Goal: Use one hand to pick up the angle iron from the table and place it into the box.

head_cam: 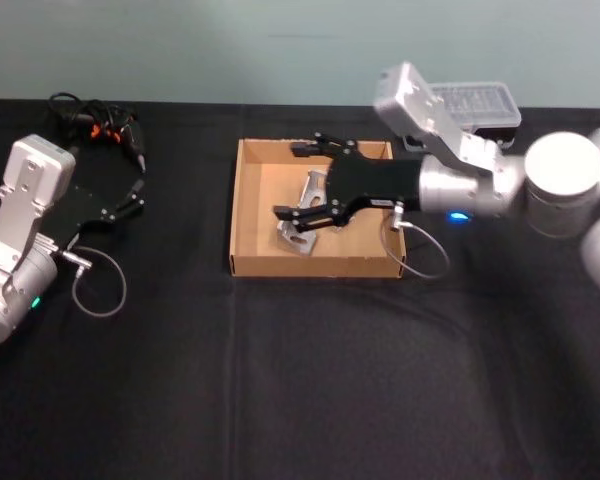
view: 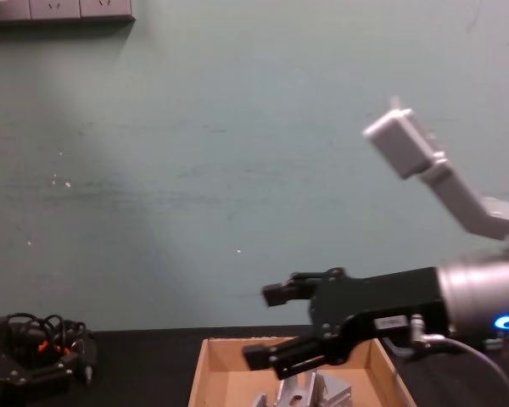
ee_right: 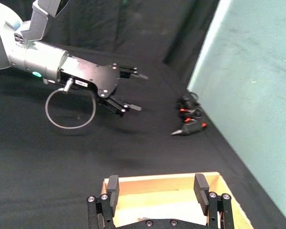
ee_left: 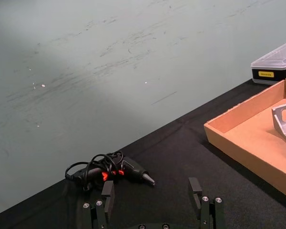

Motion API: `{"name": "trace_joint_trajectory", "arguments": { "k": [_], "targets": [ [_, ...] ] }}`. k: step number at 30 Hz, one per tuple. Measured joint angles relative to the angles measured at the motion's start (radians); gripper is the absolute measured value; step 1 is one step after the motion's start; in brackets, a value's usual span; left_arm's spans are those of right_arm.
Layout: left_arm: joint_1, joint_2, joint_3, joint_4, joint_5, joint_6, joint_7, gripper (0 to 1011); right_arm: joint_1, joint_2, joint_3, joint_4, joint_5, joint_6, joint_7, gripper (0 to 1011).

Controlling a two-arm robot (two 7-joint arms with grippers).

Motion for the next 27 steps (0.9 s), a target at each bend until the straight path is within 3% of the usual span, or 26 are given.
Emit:
{"name": "trace_joint_trajectory", "arguments": {
  "k": [6,10,15,19,27],
  "targets": [
    [0.000,0.000,0.000,0.000,0.000,0.000,0.000,1011,-0.074,0.069,0.041,-0.101,-0.002,-0.009,-0.092,1000],
    [0.000,0.000,0.000,0.000,0.000,0.000,0.000,1011,-0.149,0.117,0.088,-0.192,-0.048,0.020,-0.234,1000],
    [0.000,0.000,0.000,0.000,0.000,0.000,0.000,1011,-0.215,0.149,0.132,-0.260,-0.096,0.069,-0.355,1000],
    [0.000,0.000,0.000,0.000,0.000,0.000,0.000,1011,-0.243,0.159,0.155,-0.283,-0.114,0.106,-0.403,1000],
    [0.000,0.000,0.000,0.000,0.000,0.000,0.000,1011,-0.244,0.160,0.155,-0.285,-0.116,0.107,-0.406,1000]
  ]
}}
